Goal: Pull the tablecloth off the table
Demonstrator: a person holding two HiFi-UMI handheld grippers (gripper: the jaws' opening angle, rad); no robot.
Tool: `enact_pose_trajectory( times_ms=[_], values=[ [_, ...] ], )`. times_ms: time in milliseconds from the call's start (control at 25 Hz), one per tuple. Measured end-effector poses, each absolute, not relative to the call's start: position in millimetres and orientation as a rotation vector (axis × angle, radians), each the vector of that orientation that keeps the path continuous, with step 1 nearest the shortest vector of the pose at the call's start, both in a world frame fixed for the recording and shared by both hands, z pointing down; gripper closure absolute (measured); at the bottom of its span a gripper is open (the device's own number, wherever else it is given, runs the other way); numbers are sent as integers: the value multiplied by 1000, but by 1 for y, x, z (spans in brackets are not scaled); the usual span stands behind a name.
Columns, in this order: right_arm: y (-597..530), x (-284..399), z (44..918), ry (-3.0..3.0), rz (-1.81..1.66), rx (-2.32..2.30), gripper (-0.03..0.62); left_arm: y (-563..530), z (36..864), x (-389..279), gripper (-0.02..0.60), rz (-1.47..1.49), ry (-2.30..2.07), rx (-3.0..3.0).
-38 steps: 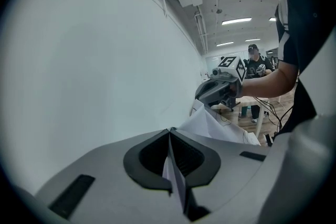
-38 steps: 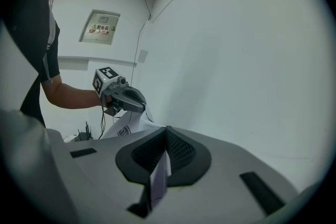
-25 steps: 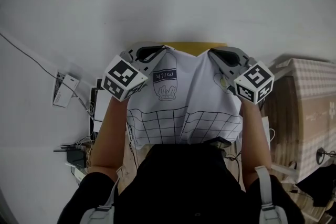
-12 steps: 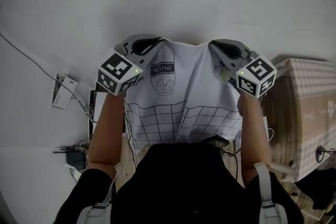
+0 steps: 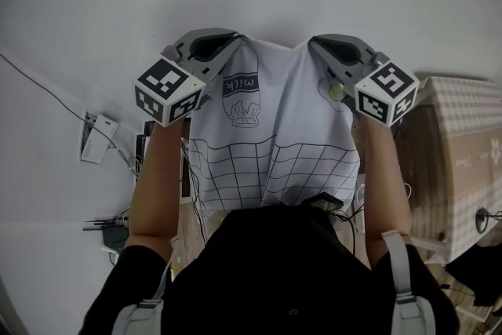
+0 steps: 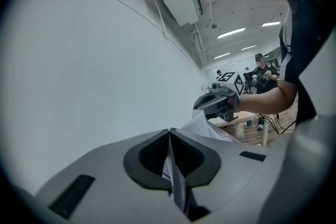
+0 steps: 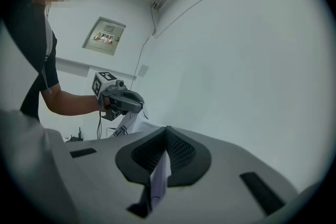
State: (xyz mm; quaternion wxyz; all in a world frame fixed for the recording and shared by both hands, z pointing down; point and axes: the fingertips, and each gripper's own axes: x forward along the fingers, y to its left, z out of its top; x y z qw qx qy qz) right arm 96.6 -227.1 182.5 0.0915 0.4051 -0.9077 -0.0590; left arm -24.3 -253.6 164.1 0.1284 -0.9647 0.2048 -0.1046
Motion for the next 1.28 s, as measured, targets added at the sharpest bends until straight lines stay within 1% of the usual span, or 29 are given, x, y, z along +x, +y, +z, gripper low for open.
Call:
enact_pose_trajectory(
  times_ms=[1280],
  values=[
    [-238, 100, 105, -2794, -322, 1204, 574, -266, 80, -19, 566, -12, 589, -2819]
  ],
)
